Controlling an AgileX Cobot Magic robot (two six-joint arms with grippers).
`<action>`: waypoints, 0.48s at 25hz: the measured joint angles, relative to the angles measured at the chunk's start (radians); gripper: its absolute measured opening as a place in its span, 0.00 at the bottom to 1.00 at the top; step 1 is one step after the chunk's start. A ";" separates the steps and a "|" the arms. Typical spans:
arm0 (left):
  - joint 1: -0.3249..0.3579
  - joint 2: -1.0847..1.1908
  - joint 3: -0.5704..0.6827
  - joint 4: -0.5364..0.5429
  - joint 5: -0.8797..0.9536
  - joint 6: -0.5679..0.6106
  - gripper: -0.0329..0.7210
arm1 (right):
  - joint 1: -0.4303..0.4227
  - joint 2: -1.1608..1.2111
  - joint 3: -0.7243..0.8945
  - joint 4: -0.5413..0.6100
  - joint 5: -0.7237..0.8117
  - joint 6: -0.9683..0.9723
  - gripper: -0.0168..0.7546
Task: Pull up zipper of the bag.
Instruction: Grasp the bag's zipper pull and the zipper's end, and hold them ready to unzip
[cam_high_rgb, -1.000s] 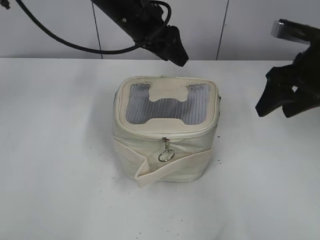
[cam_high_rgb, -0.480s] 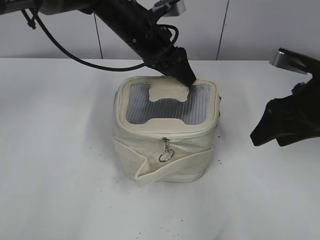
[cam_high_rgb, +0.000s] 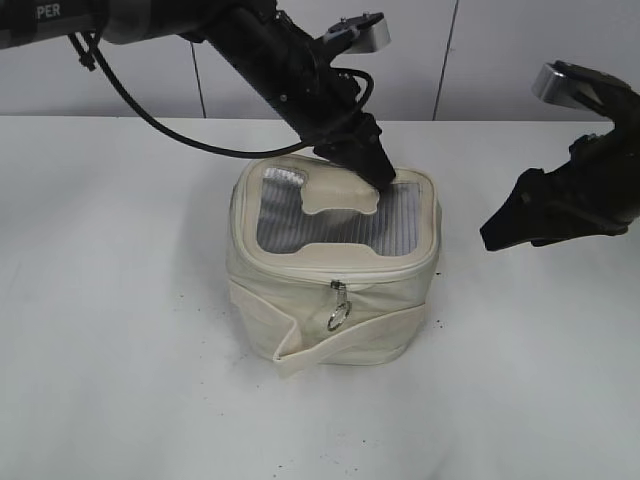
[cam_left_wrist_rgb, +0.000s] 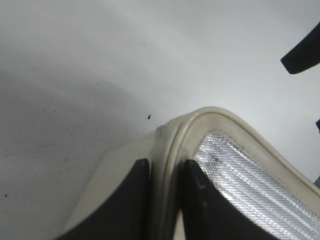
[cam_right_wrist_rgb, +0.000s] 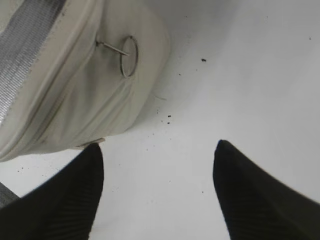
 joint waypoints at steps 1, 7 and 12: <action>-0.001 0.000 0.000 0.002 0.004 0.001 0.14 | 0.000 0.001 0.000 0.011 -0.006 -0.026 0.71; -0.001 0.000 -0.002 0.005 0.020 0.003 0.11 | 0.000 0.053 0.004 0.150 -0.016 -0.263 0.71; -0.001 0.000 -0.002 0.006 0.023 0.003 0.11 | 0.000 0.094 0.030 0.258 -0.060 -0.455 0.71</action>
